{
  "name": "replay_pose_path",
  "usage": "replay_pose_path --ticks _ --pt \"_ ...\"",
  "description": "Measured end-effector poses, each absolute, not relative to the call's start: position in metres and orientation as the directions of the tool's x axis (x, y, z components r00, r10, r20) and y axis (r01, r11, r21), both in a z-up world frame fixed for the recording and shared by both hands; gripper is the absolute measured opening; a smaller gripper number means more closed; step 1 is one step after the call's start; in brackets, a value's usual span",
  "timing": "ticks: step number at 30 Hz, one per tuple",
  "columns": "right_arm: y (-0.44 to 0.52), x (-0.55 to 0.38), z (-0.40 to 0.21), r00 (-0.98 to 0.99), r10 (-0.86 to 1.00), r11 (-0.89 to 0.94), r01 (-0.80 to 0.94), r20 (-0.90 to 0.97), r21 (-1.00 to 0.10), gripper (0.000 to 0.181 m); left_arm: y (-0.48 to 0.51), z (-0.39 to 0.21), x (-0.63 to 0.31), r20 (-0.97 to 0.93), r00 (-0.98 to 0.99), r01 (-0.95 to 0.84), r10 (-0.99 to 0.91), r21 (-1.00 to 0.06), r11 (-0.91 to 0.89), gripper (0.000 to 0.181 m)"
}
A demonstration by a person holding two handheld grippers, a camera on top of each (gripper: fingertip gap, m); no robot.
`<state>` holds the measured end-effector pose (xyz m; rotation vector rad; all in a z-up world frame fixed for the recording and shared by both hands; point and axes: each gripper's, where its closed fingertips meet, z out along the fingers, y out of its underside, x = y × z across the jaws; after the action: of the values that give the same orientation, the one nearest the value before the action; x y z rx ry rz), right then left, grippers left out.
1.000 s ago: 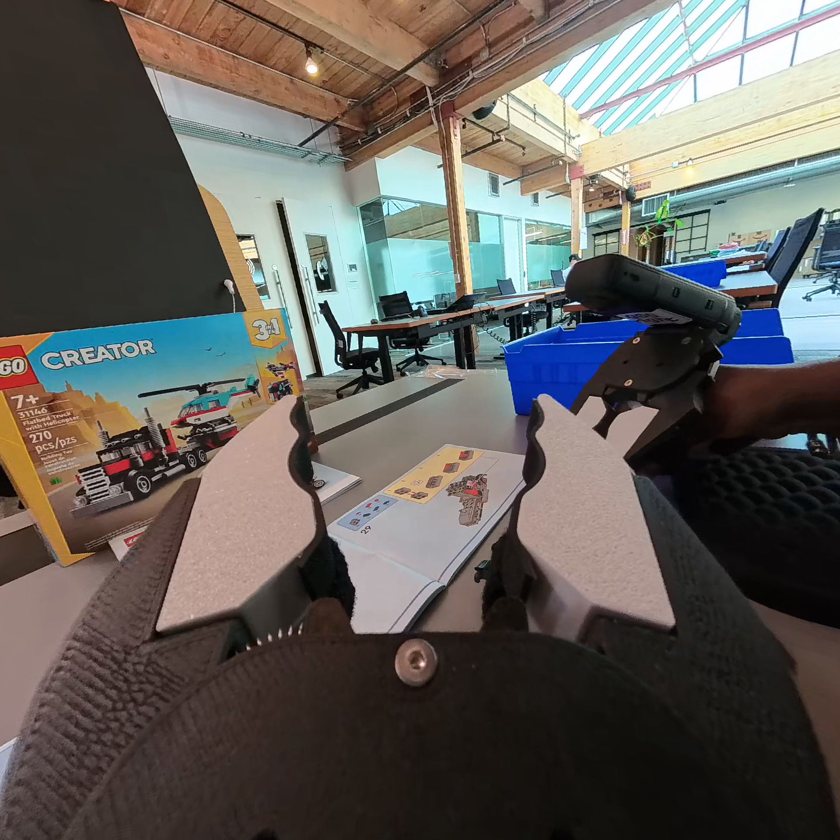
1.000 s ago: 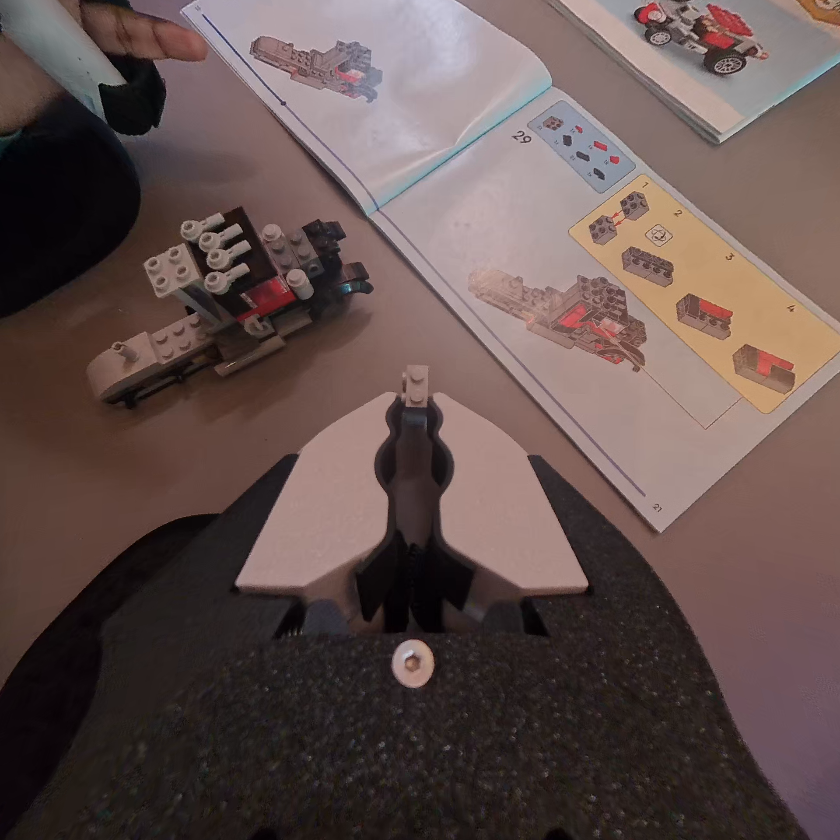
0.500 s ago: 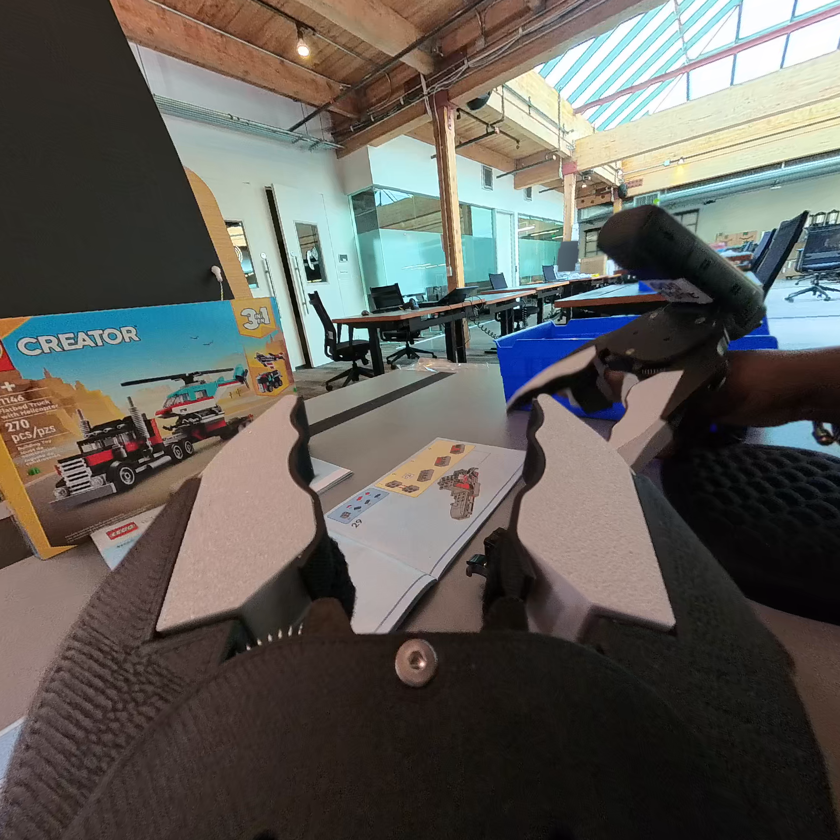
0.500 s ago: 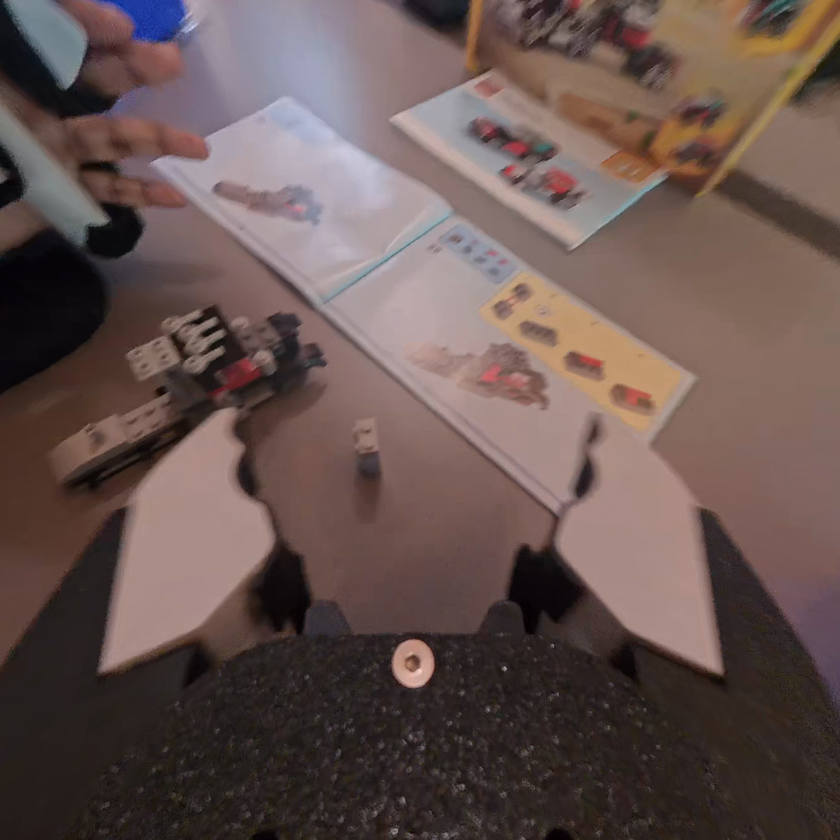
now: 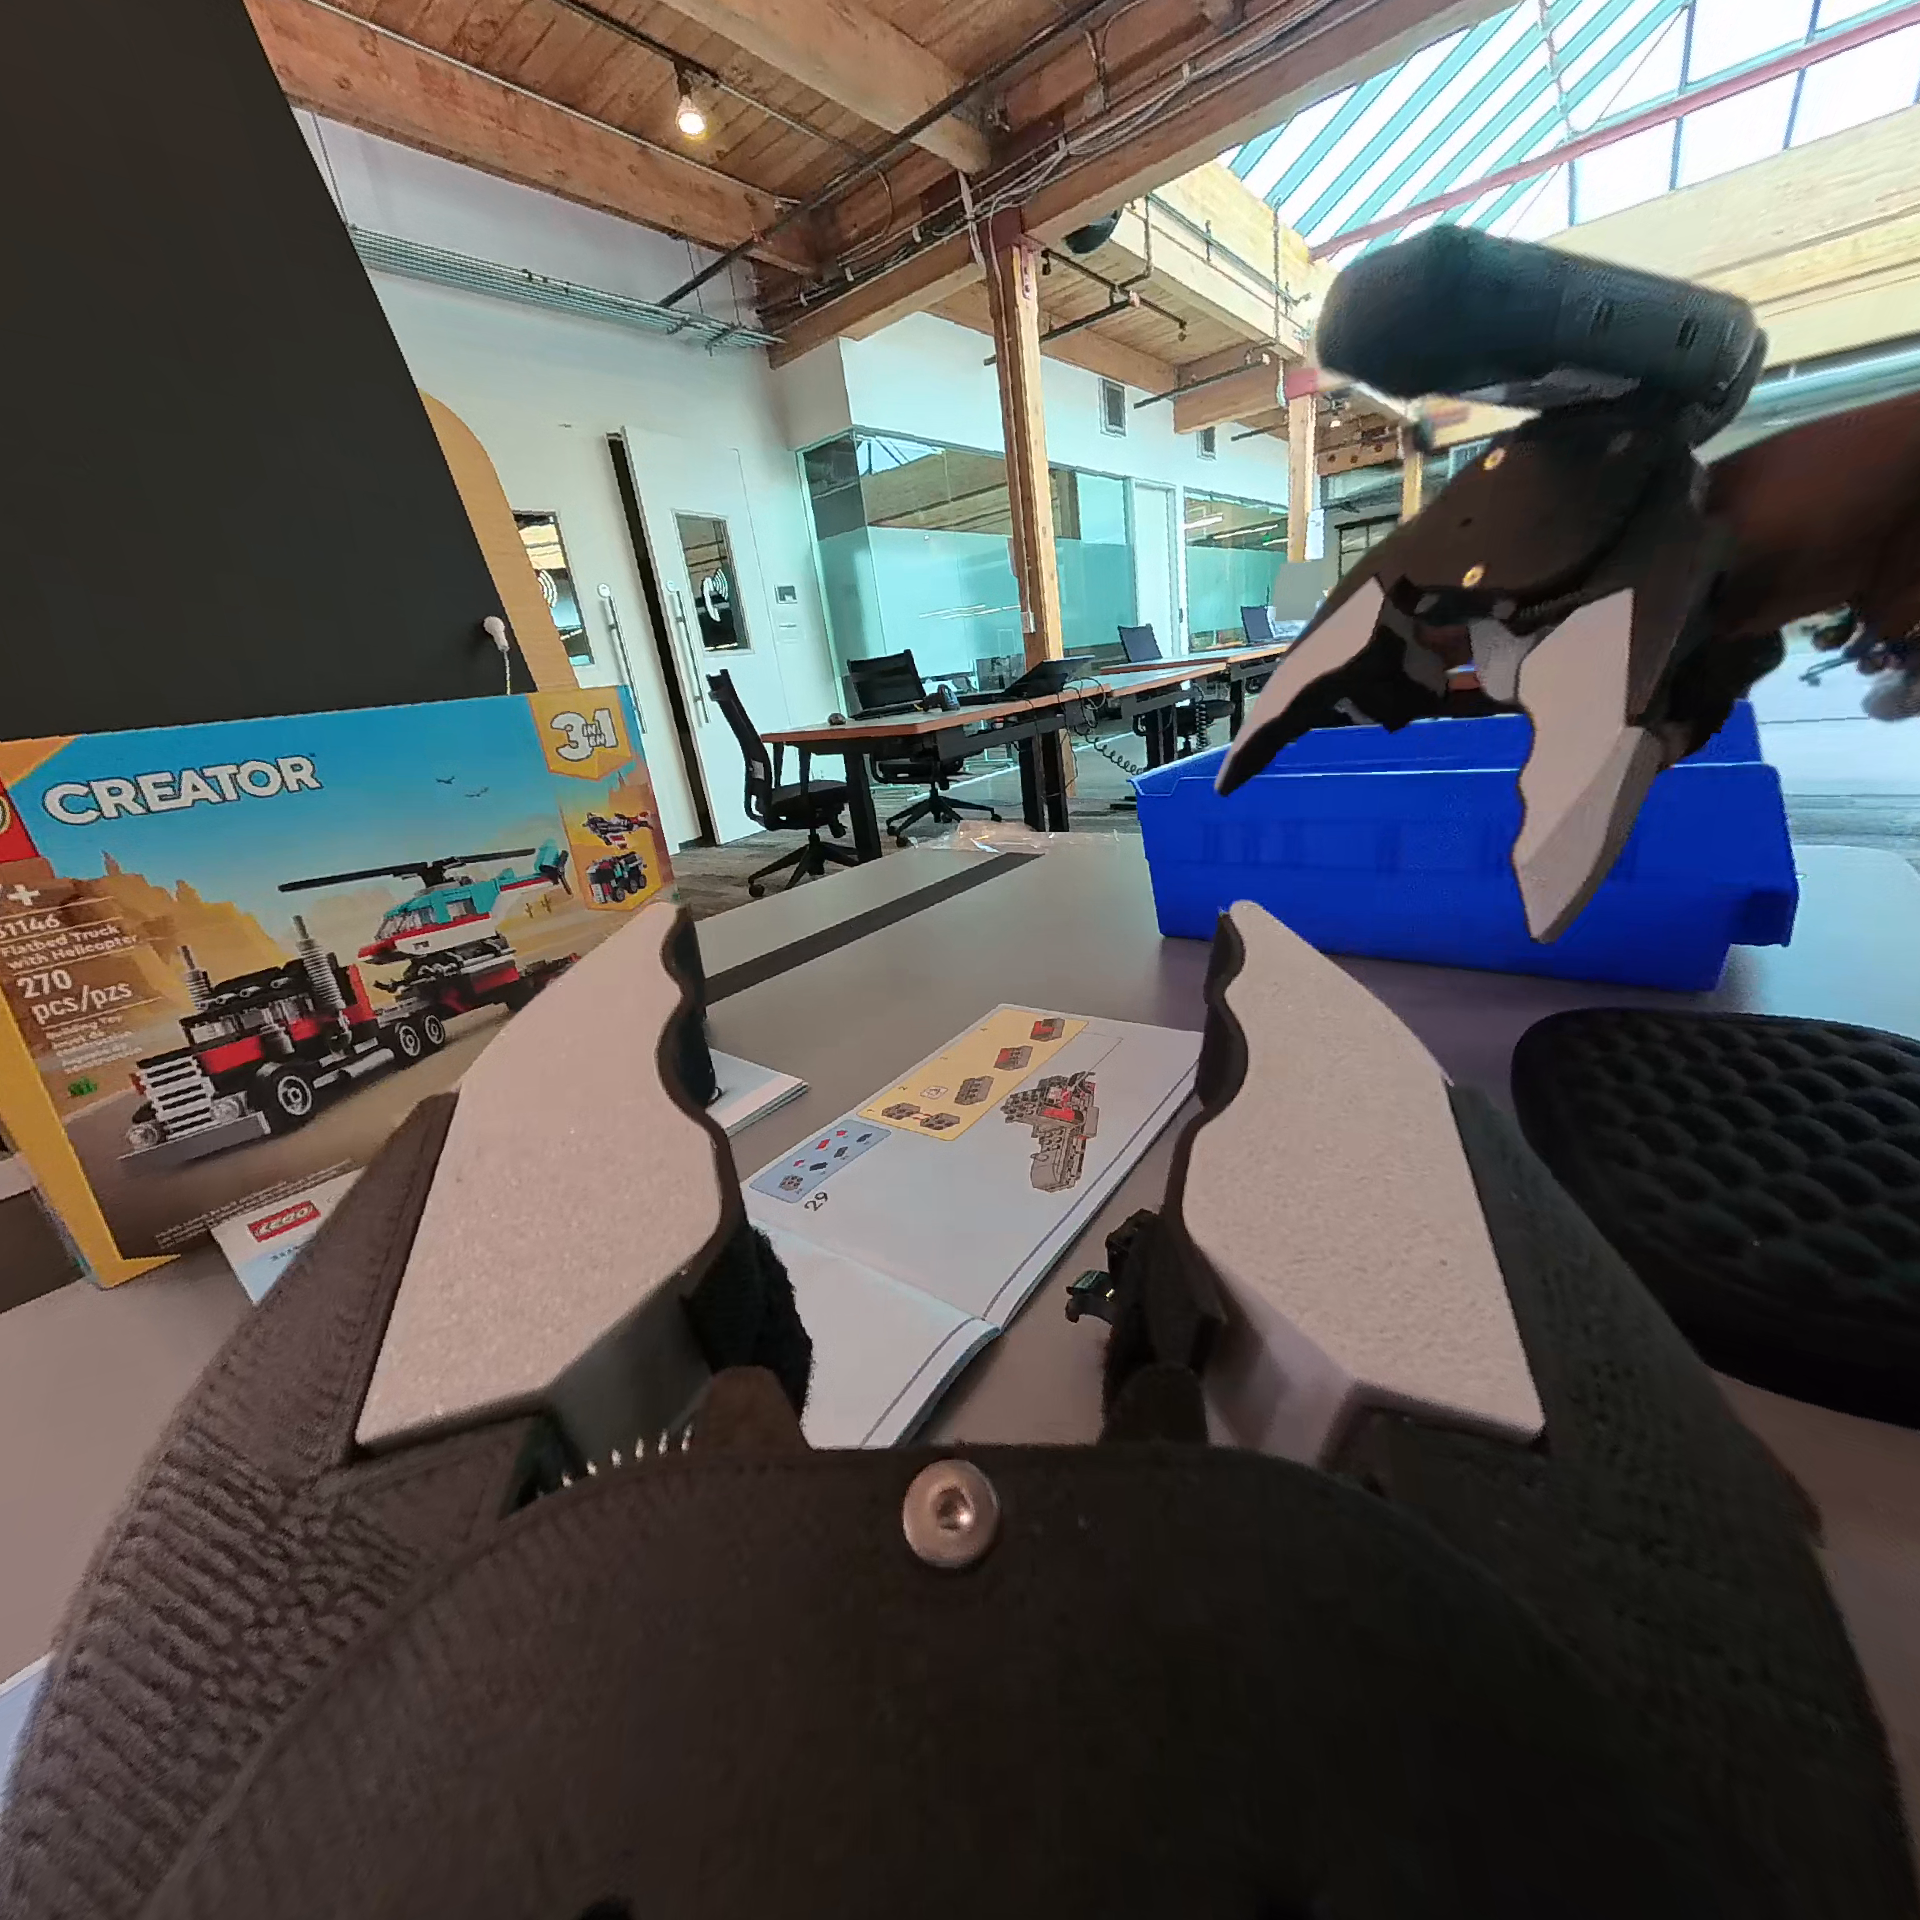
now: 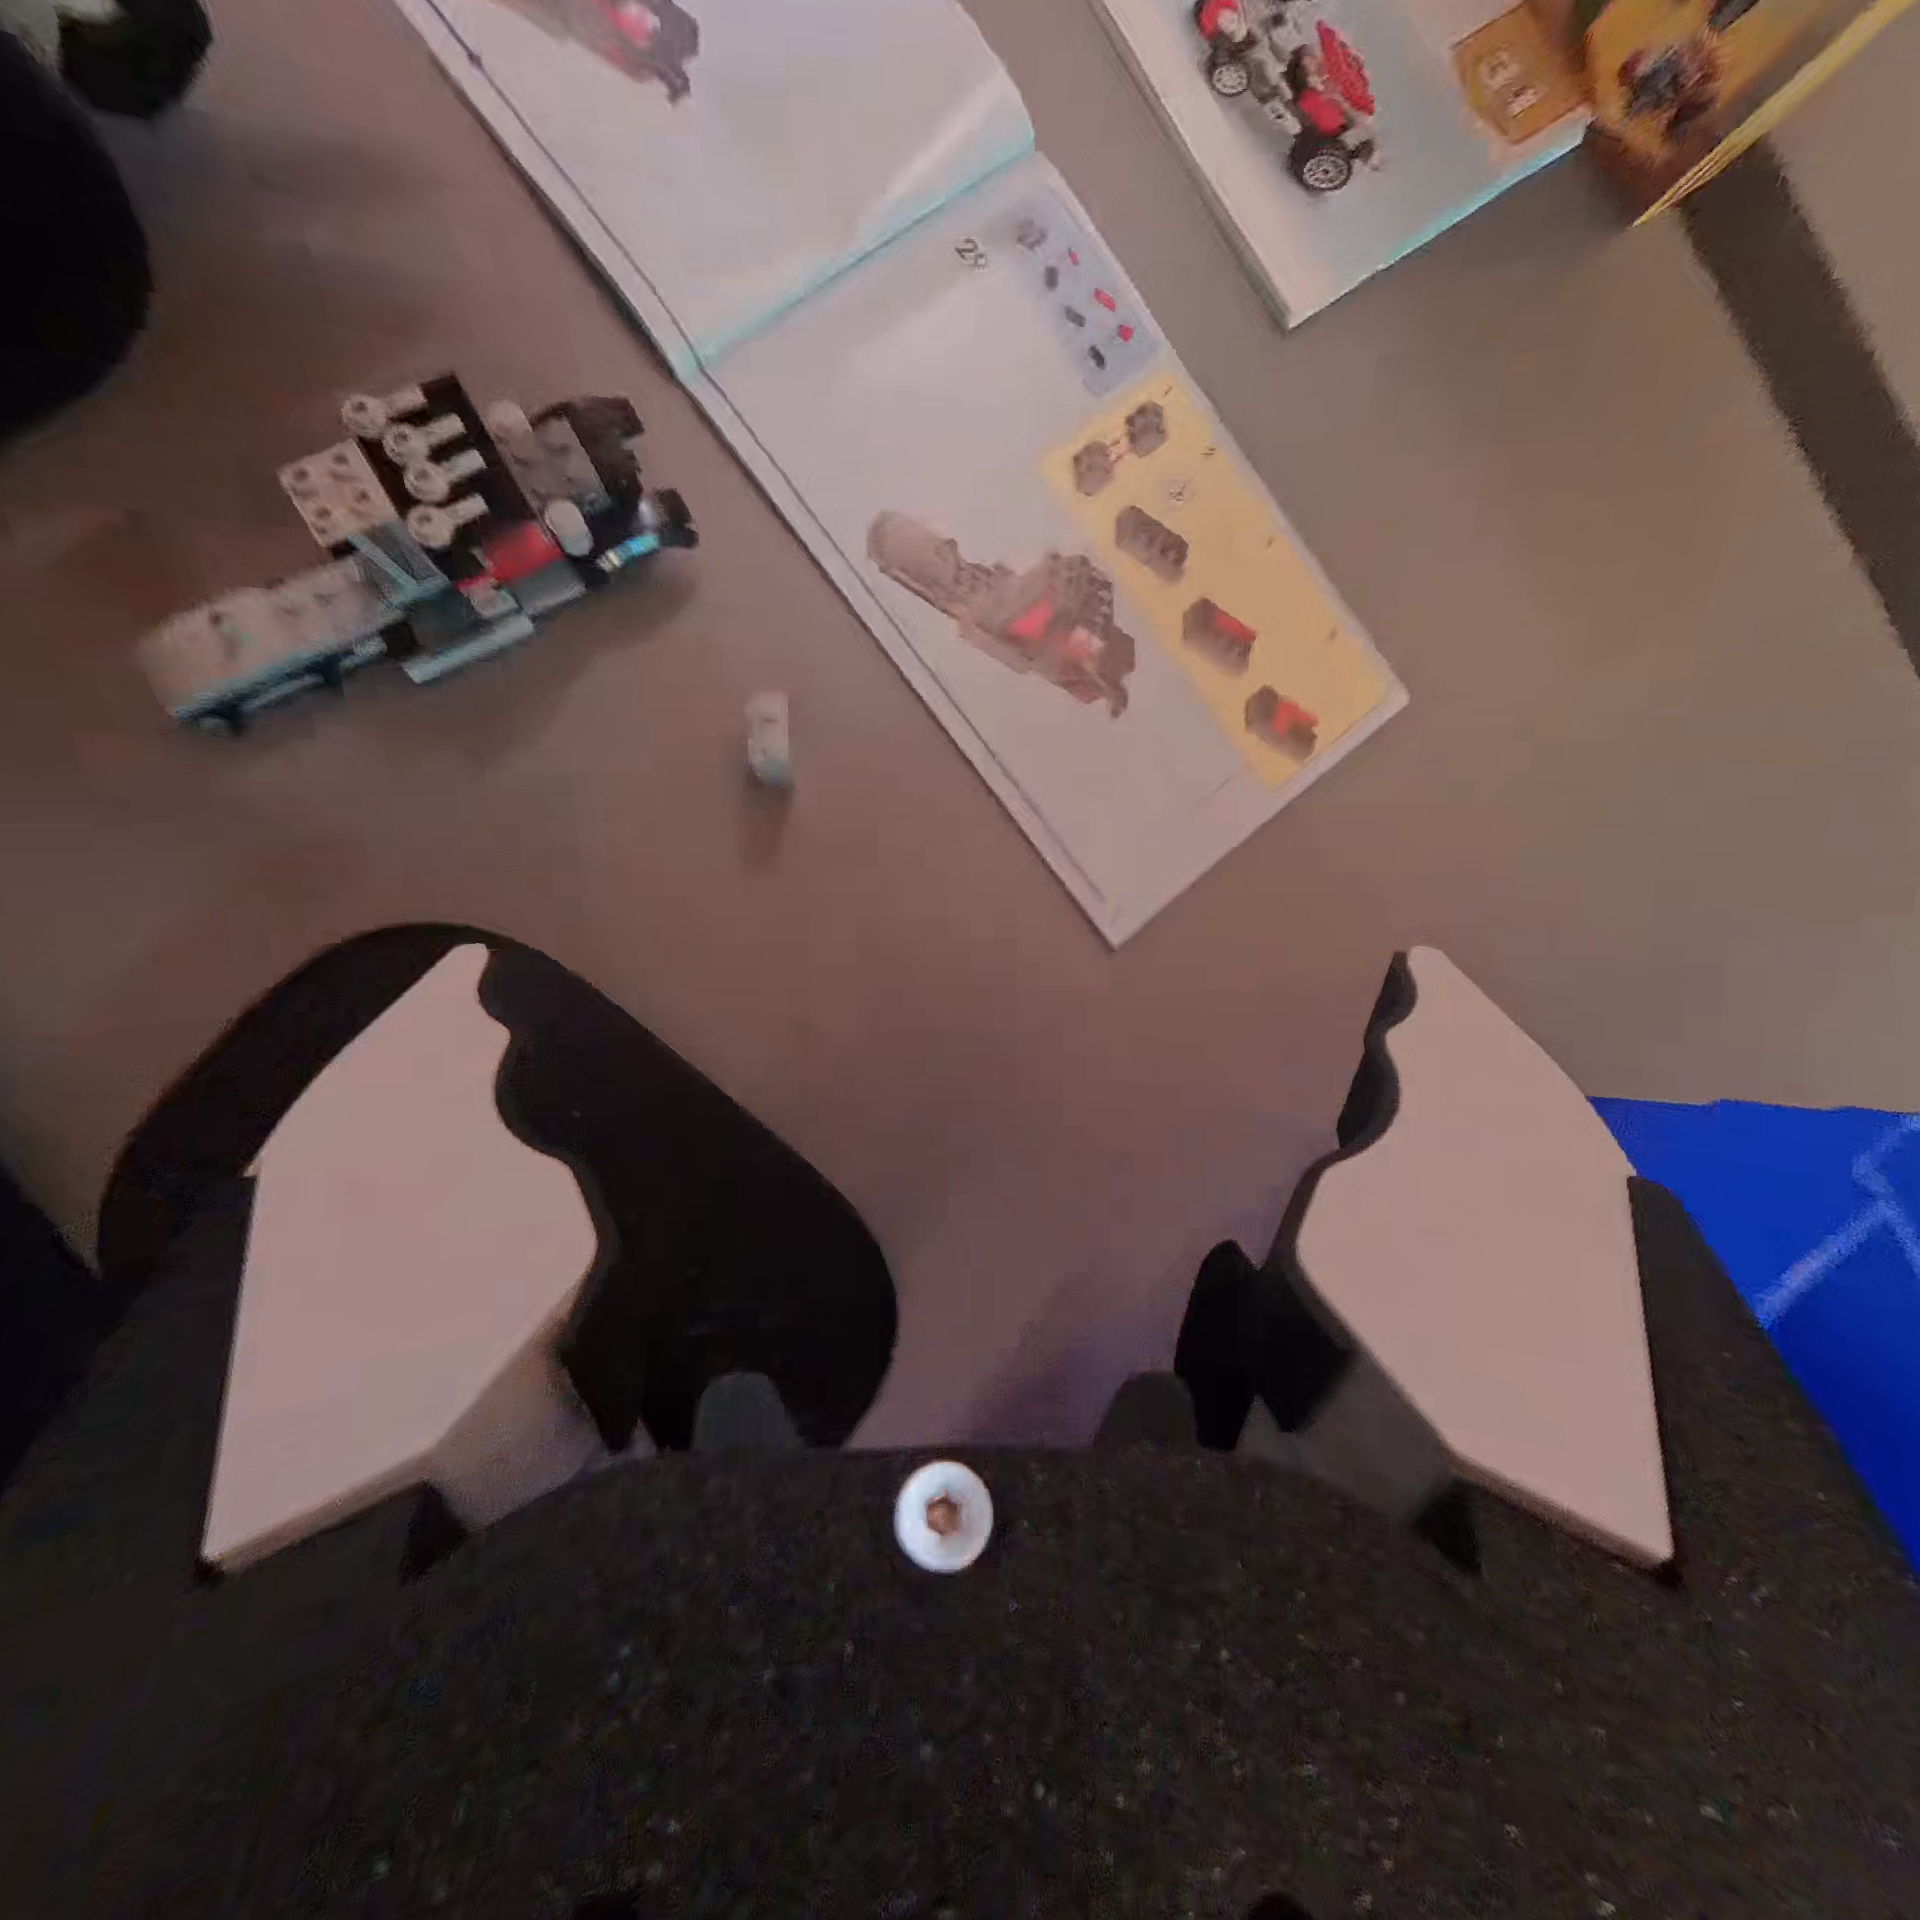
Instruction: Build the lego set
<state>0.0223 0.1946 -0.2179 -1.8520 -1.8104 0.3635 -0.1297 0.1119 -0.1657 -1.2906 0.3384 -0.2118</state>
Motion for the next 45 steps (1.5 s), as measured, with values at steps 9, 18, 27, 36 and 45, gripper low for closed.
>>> replay_pose_path --ticks 9,18,27,36,45 --pt "0.259 -0.006 -0.105 0.601 0.774 0.110 0.181 0.199 -0.977 0.121 0.113 -0.168 -0.129 -0.131 0.932 -0.042 -0.339 -0.966 0.257 0.092" --pt "0.262 0.000 -0.117 0.717 0.626 0.271 0.170 0.307 -0.948 0.142 0.114 -0.170 -0.127 -0.126 0.928 -0.037 -0.350 -0.968 0.250 0.092" --pt "0.211 -0.004 -0.114 0.231 0.937 0.178 0.335 0.264 -0.925 0.140 0.114 -0.172 -0.121 -0.129 0.918 -0.039 -0.375 -0.970 0.240 0.092" --pt "0.255 0.052 -0.040 0.724 0.680 0.380 -0.210 0.118 -0.901 0.129 0.117 -0.179 -0.120 -0.136 0.916 -0.056 -0.378 -0.975 0.215 0.092" --pt "0.258 -0.016 -0.154 0.416 0.854 0.184 0.319 0.312 -0.930 0.100 0.119 -0.177 -0.127 -0.155 0.933 -0.081 -0.325 -0.970 0.231 0.092"
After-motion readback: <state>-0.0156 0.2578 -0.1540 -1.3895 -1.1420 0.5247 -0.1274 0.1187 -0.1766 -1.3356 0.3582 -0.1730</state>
